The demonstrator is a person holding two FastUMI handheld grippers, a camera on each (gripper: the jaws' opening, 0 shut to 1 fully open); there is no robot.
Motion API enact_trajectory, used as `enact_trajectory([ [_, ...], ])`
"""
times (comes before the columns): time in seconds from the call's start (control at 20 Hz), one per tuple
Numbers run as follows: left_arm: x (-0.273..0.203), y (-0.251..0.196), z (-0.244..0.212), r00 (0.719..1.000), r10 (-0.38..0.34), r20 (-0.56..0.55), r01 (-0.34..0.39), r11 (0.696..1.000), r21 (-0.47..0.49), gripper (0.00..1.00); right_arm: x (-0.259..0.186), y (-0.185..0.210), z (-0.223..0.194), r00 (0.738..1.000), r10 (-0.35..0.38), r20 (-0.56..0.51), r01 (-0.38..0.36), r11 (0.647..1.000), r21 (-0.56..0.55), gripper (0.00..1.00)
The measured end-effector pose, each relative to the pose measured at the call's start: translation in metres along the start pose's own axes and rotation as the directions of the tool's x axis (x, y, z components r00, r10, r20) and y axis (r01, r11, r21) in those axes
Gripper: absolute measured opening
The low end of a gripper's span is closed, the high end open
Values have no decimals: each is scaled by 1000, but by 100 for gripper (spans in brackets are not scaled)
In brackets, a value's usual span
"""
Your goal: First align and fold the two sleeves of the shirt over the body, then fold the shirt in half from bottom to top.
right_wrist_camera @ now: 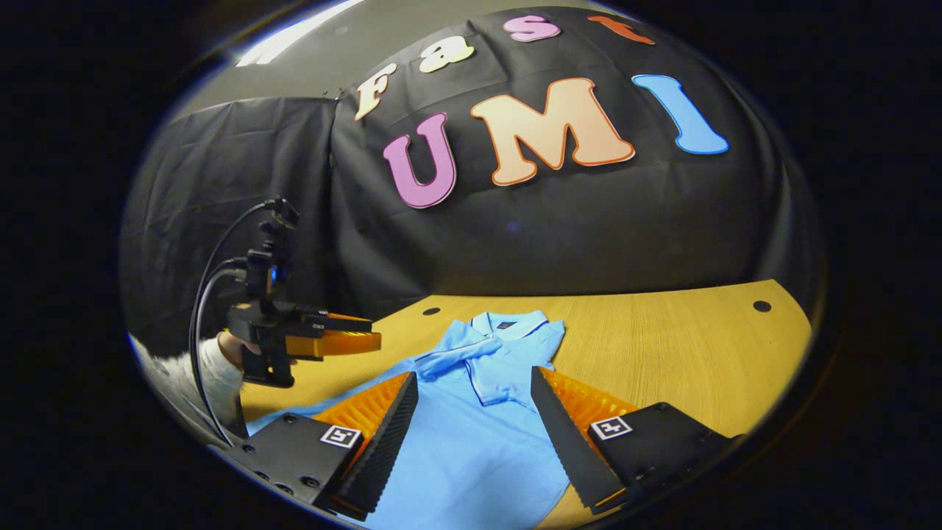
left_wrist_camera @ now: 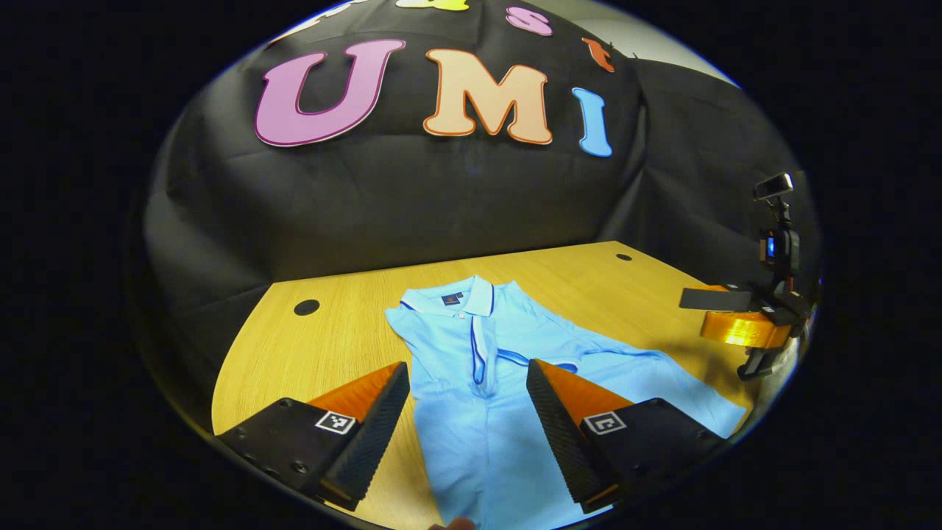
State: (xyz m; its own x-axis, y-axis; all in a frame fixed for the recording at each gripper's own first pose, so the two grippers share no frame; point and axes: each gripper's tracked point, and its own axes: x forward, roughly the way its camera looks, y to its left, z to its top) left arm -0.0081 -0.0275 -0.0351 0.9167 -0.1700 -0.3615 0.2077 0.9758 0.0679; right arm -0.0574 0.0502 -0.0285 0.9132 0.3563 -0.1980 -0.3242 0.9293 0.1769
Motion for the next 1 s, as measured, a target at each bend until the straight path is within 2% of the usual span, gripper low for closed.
enact_trajectory([
  [0.2,-58,-14,-24,1000,-23,9,23,1000,-1,96,-32,28,-26,998,8,-61,-11,999,-42,97],
  [0.35,-94,-21,-50,999,-32,-12,32,999,-6,96,-60,36,-49,995,-26,-96,19,998,-66,97],
  [0.55,-133,-21,-92,999,5,-47,-4,1000,21,96,-99,35,-70,991,-88,-97,85,996,-37,97],
  [0.8,-162,-37,-139,996,4,-87,-6,1000,-21,96,-136,34,-112,977,-147,-153,144,989,-33,97],
  [1.0,-179,-46,-163,995,6,-103,-11,999,-49,96,-150,33,-133,965,-188,-181,177,981,-76,97],
])
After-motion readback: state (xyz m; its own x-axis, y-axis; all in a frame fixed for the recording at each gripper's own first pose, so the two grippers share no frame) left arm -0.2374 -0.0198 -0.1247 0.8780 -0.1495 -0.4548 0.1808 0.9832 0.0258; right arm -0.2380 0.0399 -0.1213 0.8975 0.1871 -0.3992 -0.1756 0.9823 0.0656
